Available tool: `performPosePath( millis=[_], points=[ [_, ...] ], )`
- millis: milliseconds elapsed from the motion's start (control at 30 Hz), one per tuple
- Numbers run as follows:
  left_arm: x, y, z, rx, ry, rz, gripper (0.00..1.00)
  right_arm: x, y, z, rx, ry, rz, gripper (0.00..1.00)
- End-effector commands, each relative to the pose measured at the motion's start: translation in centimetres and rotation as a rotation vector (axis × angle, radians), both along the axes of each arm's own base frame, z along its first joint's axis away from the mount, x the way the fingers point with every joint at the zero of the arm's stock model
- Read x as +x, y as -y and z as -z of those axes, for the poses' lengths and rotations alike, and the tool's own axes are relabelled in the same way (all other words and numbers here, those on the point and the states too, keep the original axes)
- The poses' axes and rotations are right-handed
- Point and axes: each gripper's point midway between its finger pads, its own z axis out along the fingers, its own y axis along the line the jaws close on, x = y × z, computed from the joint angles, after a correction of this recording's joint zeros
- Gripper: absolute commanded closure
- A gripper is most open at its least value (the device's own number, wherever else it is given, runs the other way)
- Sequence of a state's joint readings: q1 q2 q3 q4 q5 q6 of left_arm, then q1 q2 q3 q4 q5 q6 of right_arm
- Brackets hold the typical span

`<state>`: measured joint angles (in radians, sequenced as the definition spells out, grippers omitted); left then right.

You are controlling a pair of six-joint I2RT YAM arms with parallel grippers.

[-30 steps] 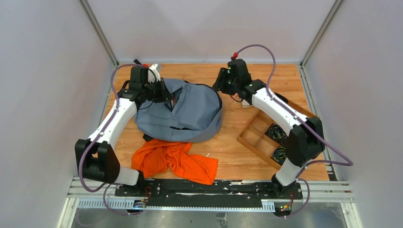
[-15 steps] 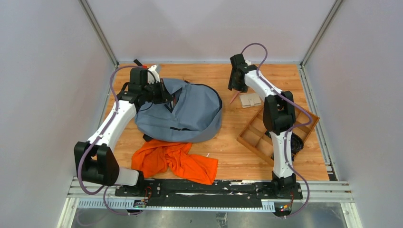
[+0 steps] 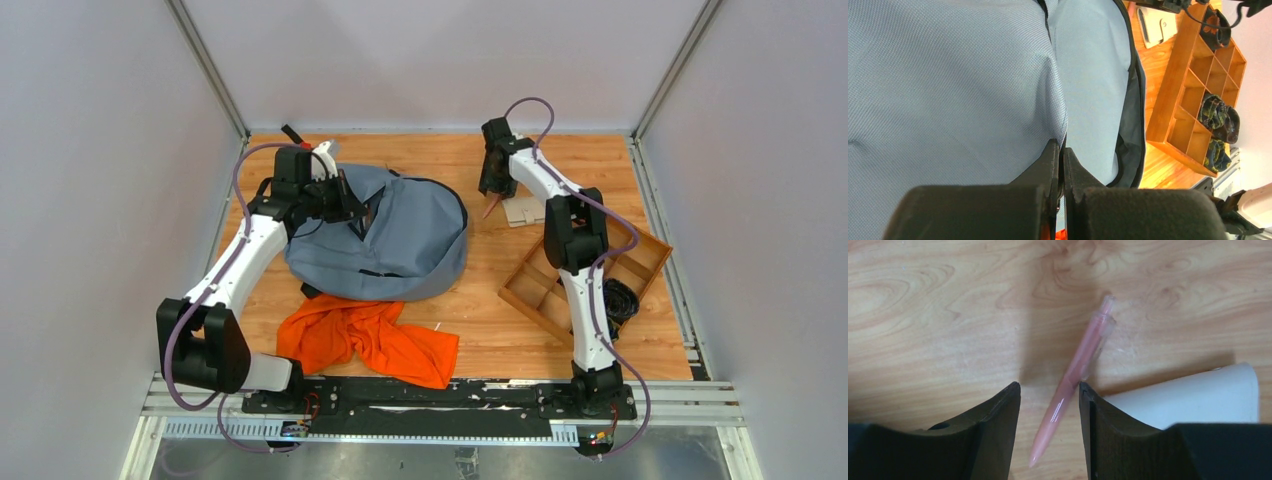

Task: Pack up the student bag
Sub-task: Pick up the stationery from the center of the board, then place the stationery in the student bag.

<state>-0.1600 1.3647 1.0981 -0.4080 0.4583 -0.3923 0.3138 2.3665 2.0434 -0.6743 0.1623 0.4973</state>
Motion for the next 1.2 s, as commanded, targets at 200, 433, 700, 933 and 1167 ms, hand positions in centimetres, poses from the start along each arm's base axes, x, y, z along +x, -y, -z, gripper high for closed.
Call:
performPosePath(
  millis=[200,433,700,933,1167],
  points=[
    [-0.5,1.1,-1.8,-0.065,0.046,0.040,1.00,-1.1,0.5,3.4,0.007,-0.096,-0.012,0.67],
    [-0.3,1.1,-1.8,-0.060,0.046,0.042,1.00,-2.9,-0.7,-1.3,0.032,-0.039,-0.075,1.00],
    [0.1,1.0,-1.7,-0.038,0.047,0.055,1.00,-7.7,-6.2,-11.3,0.300,0.158,-0.327,1.00],
    [0.6,1.0,-1.4,-0.027,0.044,0.057,1.00,-16.1,-17.3,-13.7,0.651,0.046,-0.689,1.00],
    [0.8,1.3,-1.5,-0.043,0.039,0.063,1.00,-20.5,-25.4,-13.4,0.864,-0.063,-0.841,1.00]
  ],
)
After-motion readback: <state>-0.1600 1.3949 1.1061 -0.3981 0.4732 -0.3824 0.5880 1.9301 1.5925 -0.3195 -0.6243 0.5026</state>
